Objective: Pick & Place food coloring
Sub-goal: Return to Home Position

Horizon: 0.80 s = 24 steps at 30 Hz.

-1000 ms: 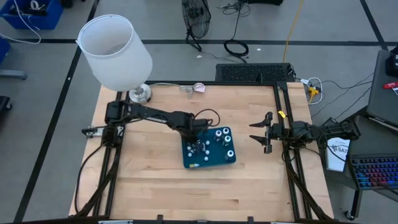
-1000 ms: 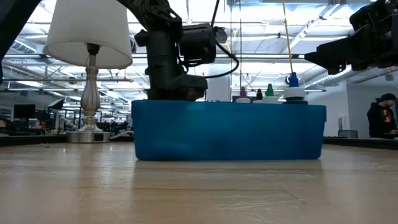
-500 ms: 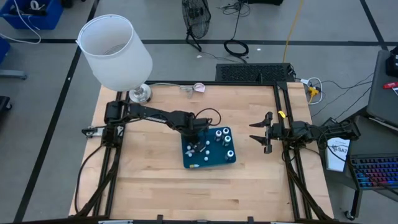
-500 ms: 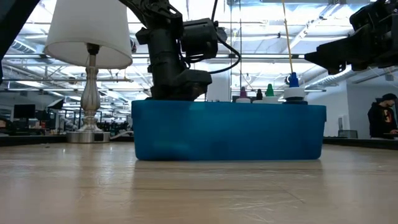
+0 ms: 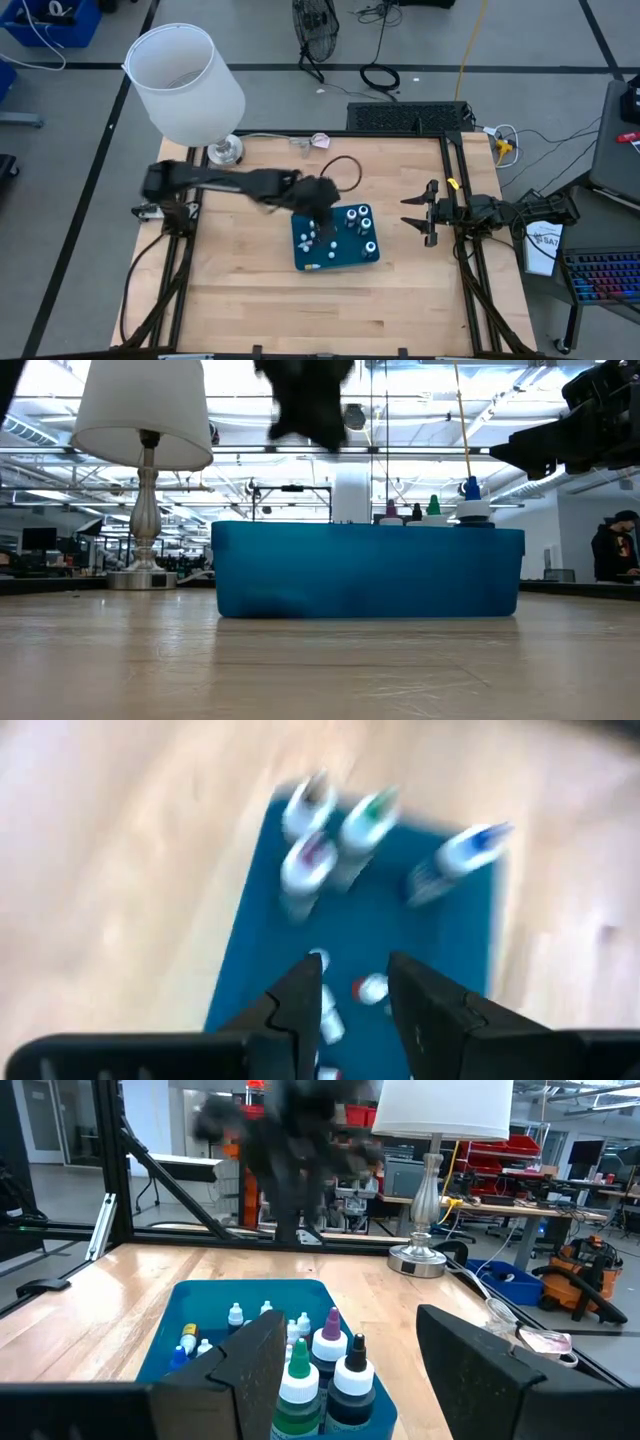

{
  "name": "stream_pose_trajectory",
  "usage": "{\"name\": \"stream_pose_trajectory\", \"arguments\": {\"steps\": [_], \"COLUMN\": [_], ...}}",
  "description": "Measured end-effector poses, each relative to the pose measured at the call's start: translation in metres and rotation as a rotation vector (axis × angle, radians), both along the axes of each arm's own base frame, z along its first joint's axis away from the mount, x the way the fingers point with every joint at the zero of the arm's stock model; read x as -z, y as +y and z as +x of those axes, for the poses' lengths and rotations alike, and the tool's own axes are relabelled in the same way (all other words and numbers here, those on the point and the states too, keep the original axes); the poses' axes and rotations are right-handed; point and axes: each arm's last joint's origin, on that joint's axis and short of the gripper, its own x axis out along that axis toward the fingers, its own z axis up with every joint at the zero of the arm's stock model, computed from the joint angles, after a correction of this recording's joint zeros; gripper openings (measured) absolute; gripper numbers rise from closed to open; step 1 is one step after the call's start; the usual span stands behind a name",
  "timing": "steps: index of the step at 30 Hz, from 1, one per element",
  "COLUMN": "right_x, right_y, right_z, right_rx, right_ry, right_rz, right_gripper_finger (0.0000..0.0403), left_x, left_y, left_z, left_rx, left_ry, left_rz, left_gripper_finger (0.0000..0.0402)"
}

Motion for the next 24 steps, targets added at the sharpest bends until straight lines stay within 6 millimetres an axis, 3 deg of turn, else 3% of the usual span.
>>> {"name": "stream_pose_trajectory", "arguments": {"steps": [3, 5, 8, 10, 13, 17, 24], "right_x": [0.000, 0.000, 0.000, 0.000, 0.000, 0.000, 0.000], "right_y": [0.000, 0.000, 0.000, 0.000, 0.000, 0.000, 0.000], "right_z": [0.000, 0.000, 0.000, 0.000, 0.000, 0.000, 0.000], "right_rx": [0.000, -0.001, -0.001, 0.000, 0.000, 0.000, 0.000], "right_ry": [-0.001, 0.000, 0.000, -0.002, 0.000, -0.001, 0.000], "right_rz": [0.000, 0.000, 0.000, 0.000, 0.000, 0.000, 0.000], "right_gripper_finger": [0.0212, 0.0212, 0.0212, 0.0212, 0.0212, 0.0212, 0.0212], "left_x": [-0.034, -0.042, -0.025, -0.003, 0.035, 0.082, 0.125], "left_y": [-0.039, -0.066, -0.097, -0.104, -0.098, -0.075, -0.036], "left_z": [-0.024, -0.045, -0.073, -0.090, -0.109, -0.131, -0.181], "left_rx": [0.097, 0.103, 0.058, 0.037, 0.024, 0.075, 0.001], "left_ry": [-0.135, -0.218, -0.340, -0.422, -0.580, -0.726, -0.803], "left_rz": [0.208, 0.364, 0.495, 0.492, 0.393, 0.297, 0.256], "left_gripper_finger": [0.0120, 0.0120, 0.0120, 0.0120, 0.0120, 0.0120, 0.0120]}}
